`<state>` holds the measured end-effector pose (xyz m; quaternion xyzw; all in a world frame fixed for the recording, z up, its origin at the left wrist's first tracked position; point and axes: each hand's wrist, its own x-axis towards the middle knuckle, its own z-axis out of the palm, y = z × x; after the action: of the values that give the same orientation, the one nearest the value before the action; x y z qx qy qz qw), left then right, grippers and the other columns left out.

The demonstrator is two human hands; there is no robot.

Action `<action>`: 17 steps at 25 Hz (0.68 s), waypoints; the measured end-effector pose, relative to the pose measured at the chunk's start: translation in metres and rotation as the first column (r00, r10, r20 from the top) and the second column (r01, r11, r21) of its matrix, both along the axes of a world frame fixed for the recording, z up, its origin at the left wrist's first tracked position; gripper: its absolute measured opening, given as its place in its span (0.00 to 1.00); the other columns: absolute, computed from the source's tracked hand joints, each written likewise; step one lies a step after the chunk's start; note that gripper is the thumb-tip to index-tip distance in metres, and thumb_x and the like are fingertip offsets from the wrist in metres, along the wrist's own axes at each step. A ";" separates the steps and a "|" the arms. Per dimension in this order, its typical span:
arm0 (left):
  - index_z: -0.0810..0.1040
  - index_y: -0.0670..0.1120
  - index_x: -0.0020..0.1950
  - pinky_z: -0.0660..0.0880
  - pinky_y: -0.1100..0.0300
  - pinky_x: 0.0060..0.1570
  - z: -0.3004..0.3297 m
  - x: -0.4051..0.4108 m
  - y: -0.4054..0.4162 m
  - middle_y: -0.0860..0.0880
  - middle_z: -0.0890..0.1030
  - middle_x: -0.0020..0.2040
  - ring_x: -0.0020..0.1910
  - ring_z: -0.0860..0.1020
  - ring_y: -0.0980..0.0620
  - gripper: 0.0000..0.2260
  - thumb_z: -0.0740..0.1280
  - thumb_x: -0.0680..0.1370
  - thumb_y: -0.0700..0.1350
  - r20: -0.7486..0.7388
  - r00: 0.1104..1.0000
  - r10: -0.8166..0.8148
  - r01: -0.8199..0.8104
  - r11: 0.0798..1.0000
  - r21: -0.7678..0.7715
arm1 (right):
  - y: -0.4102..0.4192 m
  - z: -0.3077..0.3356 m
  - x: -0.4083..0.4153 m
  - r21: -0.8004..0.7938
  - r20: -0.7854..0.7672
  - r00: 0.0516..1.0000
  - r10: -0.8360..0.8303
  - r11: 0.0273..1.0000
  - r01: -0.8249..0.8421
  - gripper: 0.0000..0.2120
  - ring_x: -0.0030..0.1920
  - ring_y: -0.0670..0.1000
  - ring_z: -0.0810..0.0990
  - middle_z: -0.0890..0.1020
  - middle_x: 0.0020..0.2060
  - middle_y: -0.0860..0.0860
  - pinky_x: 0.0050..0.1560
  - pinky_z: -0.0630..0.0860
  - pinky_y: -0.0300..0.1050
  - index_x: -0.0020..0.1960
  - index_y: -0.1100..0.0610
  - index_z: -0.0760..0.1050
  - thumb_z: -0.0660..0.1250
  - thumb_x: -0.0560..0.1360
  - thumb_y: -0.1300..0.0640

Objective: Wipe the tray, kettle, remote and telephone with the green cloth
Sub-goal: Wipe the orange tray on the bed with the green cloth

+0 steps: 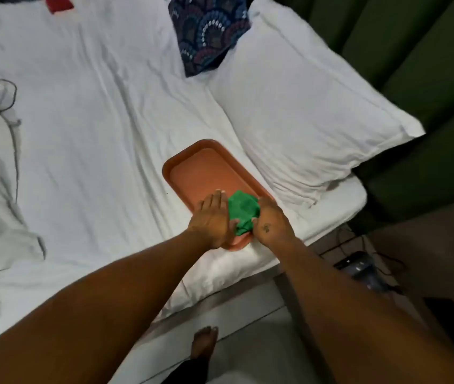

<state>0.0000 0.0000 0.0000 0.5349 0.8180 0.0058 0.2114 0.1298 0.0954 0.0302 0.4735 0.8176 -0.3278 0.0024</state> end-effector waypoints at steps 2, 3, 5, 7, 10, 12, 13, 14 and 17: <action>0.50 0.39 0.80 0.60 0.43 0.74 -0.026 -0.006 0.013 0.38 0.57 0.80 0.76 0.60 0.37 0.37 0.54 0.81 0.62 0.078 0.995 0.065 -0.065 0.998 -0.010 | 0.014 -0.031 -0.007 0.014 0.017 1.000 0.013 1.000 -0.013 0.22 0.62 0.61 0.73 0.73 0.63 0.59 0.61 0.71 0.51 0.67 0.57 0.66 0.63 0.74 0.60; 0.51 0.39 0.80 0.63 0.43 0.72 -0.039 -0.008 0.020 0.38 0.59 0.78 0.74 0.63 0.38 0.36 0.56 0.81 0.61 0.105 0.989 0.102 -0.102 0.995 -0.002 | 0.022 -0.047 -0.008 0.019 0.026 0.999 0.025 1.000 -0.025 0.22 0.62 0.61 0.73 0.73 0.62 0.60 0.61 0.71 0.51 0.66 0.59 0.66 0.64 0.73 0.62; 0.55 0.39 0.78 0.69 0.43 0.68 -0.059 -0.011 0.035 0.37 0.66 0.74 0.69 0.68 0.38 0.34 0.58 0.81 0.59 0.154 0.973 0.171 -0.174 0.985 0.006 | 0.040 -0.074 -0.014 -0.004 0.037 0.999 -0.023 1.000 0.023 0.22 0.60 0.61 0.73 0.73 0.61 0.62 0.61 0.73 0.53 0.64 0.62 0.68 0.66 0.72 0.61; 0.62 0.40 0.73 0.73 0.44 0.62 -0.078 -0.015 0.048 0.37 0.71 0.68 0.63 0.72 0.38 0.29 0.61 0.80 0.57 0.204 0.944 0.258 -0.262 0.965 -0.011 | 0.052 -0.098 -0.025 -0.042 0.027 0.992 -0.125 0.991 0.126 0.21 0.58 0.62 0.76 0.76 0.58 0.62 0.59 0.75 0.51 0.61 0.65 0.70 0.69 0.71 0.59; 0.70 0.40 0.65 0.74 0.49 0.56 -0.093 -0.026 0.062 0.39 0.76 0.60 0.58 0.76 0.40 0.21 0.67 0.78 0.52 0.325 0.872 0.365 -0.365 0.929 -0.064 | 0.061 -0.121 -0.035 -0.203 0.060 0.958 -0.281 0.936 0.287 0.23 0.56 0.60 0.79 0.81 0.56 0.61 0.57 0.77 0.47 0.61 0.65 0.73 0.71 0.71 0.55; 0.75 0.41 0.57 0.78 0.53 0.47 -0.092 -0.027 0.072 0.42 0.80 0.53 0.49 0.80 0.44 0.13 0.71 0.76 0.45 0.535 0.680 0.501 -0.506 0.849 -0.152 | 0.065 -0.130 -0.033 -0.274 0.021 0.940 -0.340 0.902 0.333 0.20 0.55 0.58 0.80 0.82 0.54 0.59 0.55 0.77 0.44 0.60 0.62 0.75 0.71 0.71 0.55; 0.76 0.40 0.52 0.80 0.55 0.42 -0.085 -0.026 0.076 0.41 0.82 0.49 0.43 0.82 0.46 0.08 0.71 0.75 0.39 0.670 0.480 0.566 -0.583 0.777 -0.238 | 0.067 -0.132 -0.028 -0.318 -0.028 0.927 -0.373 0.883 0.346 0.19 0.54 0.57 0.81 0.83 0.54 0.57 0.55 0.76 0.43 0.59 0.60 0.76 0.71 0.70 0.55; 0.77 0.38 0.50 0.82 0.56 0.37 -0.077 -0.024 0.078 0.40 0.84 0.44 0.38 0.83 0.46 0.05 0.70 0.75 0.34 0.765 0.282 0.579 -0.606 0.725 -0.326 | 0.066 -0.130 -0.020 -0.374 -0.090 0.905 -0.416 0.856 0.357 0.18 0.53 0.56 0.81 0.83 0.53 0.55 0.55 0.76 0.43 0.58 0.58 0.77 0.72 0.69 0.55; 0.77 0.33 0.55 0.82 0.59 0.34 -0.050 0.005 0.085 0.41 0.85 0.38 0.34 0.84 0.47 0.11 0.61 0.75 0.31 0.850 -0.028 0.526 -0.488 0.735 -0.471 | 0.057 -0.119 0.033 -0.596 -0.294 0.752 -0.590 0.728 0.339 0.09 0.48 0.56 0.83 0.85 0.47 0.56 0.53 0.80 0.54 0.47 0.53 0.80 0.75 0.67 0.56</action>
<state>0.0049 0.0854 -0.0502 0.0684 0.6343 0.3988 0.6587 0.1626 0.1525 -0.0891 0.5576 0.5263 -0.6231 -0.1540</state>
